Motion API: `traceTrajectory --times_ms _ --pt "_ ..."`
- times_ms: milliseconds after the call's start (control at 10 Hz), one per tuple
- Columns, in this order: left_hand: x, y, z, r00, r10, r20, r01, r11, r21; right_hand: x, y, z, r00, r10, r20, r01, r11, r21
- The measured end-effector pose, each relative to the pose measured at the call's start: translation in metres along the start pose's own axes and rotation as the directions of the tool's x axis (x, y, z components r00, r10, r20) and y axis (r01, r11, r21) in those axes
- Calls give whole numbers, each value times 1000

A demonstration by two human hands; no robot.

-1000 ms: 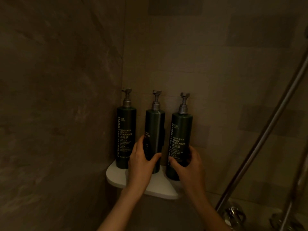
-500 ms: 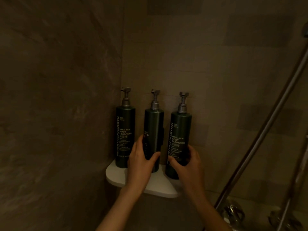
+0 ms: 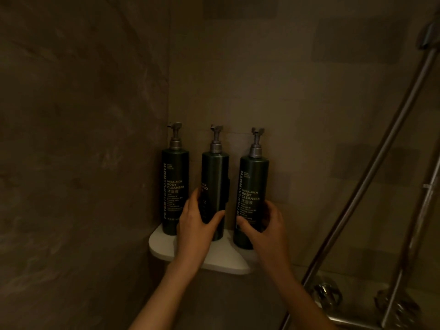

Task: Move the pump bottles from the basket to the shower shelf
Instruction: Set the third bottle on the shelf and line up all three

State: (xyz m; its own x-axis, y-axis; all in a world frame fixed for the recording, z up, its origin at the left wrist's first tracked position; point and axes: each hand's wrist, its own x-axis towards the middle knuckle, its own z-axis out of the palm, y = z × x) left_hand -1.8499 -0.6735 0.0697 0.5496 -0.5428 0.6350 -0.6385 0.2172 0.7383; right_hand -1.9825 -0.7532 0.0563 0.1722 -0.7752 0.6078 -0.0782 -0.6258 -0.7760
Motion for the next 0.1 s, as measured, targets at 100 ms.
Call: traceTrajectory --times_ms 100 --pt "-9 5 -5 999 25 -47 -22 997 79 -9 -7 -7 998 -56 -31 55 998 -38"
